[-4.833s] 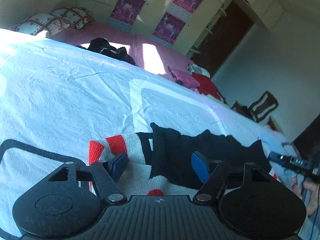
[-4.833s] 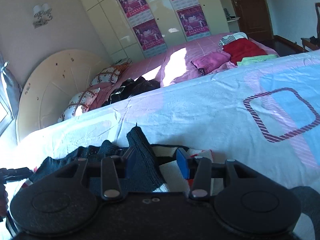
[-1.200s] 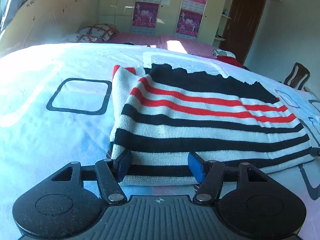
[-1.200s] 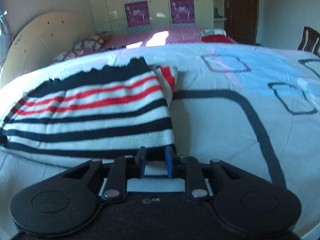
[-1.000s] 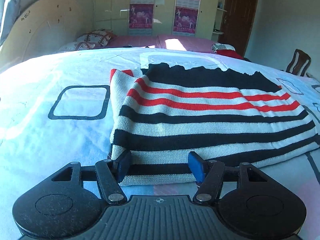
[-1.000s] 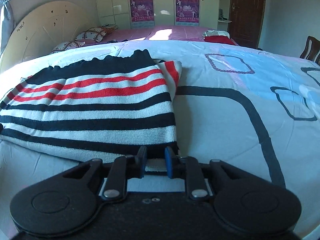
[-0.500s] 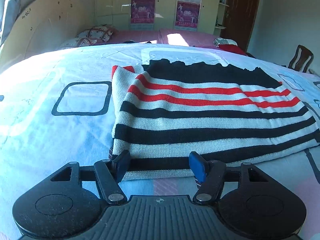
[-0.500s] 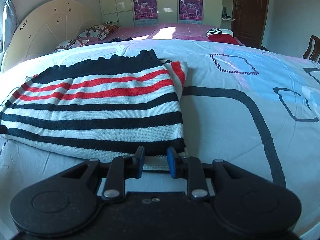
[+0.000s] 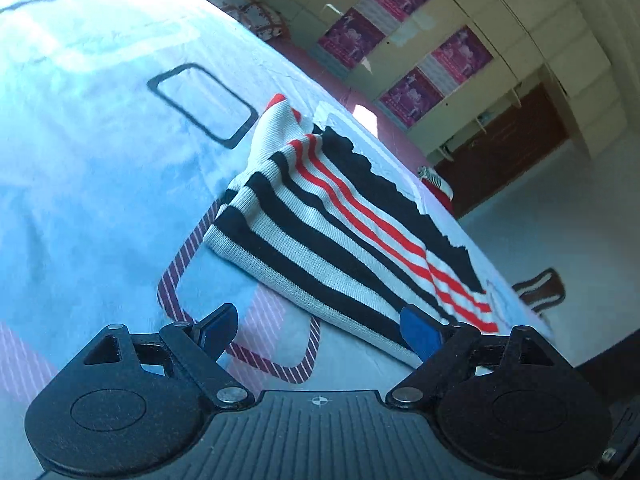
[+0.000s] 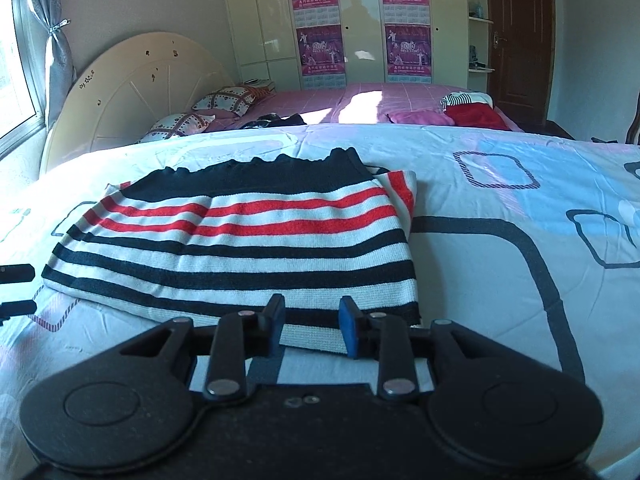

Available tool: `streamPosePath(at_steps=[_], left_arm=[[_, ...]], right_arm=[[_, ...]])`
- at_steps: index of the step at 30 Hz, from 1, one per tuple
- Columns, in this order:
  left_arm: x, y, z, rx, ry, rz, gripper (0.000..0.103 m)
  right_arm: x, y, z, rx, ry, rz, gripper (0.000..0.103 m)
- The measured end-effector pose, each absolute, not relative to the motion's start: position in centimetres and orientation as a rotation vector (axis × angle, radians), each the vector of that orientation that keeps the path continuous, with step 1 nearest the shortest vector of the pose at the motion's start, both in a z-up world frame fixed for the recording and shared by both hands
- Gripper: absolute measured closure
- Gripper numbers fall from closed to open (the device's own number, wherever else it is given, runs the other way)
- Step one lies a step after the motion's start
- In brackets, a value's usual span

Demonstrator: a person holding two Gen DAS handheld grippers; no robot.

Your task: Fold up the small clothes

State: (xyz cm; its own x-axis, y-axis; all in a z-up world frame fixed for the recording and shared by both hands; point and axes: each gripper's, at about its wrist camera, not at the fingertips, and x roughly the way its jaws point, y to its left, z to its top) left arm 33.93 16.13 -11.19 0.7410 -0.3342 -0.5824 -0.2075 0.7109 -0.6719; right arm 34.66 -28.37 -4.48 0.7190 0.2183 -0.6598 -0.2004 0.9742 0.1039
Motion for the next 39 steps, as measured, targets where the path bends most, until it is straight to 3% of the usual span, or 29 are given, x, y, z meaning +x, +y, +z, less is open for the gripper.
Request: streamPosePath(at_steps=[1,4,7,10,23,31,32,34,36,39], left_arm=[[33.9,16.4,-11.9,-0.853,0.753,-0.076,0.016],[33.8,16.9,-14.0,-0.991,0.717,-0.067,0.029],[34.6,16.9,-14.9,-1.043,0.677,-0.053,0.032],[36.0,16.7,-15.1,-1.062,0.644,-0.041,0.031],[41.0,14.9,-16.1,-1.066,0.442,0.014,0.031],[40.6,15.0,-16.4,-1.176,0.414,0.068,0.032],[40.7,15.0,-16.5,-1.178,0.414,0.084,0.035],[41.5,14.9,-16.7,-1.161,0.449,0.135,0.05],[41.8,15.4,-17.4,-1.184,0.47,0.181,0.078],[42.3,15.7,-17.8,-1.203,0.467,0.174,0.079]], right_arm=[[34.7,-28.2,-4.5,0.029,0.732,0.23,0.073],[34.9,-28.0,-4.7,0.034,0.737,0.222,0.074],[35.1,-27.5,-4.6,0.051,0.718,0.254,0.088],[35.7,-26.4,-4.3,0.062,0.692,0.294,0.094],[42.5,-19.5,-5.7,0.101,0.685,0.41,0.097],[44.4,-18.2,-7.0,0.088,0.735,0.411,0.097],[44.6,-18.0,-7.0,0.08,0.737,0.416,0.097],[45.1,-17.5,-7.1,0.074,0.741,0.428,0.097],[45.5,-17.2,-7.2,0.076,0.743,0.438,0.097],[45.9,-16.8,-7.6,0.075,0.753,0.451,0.097]])
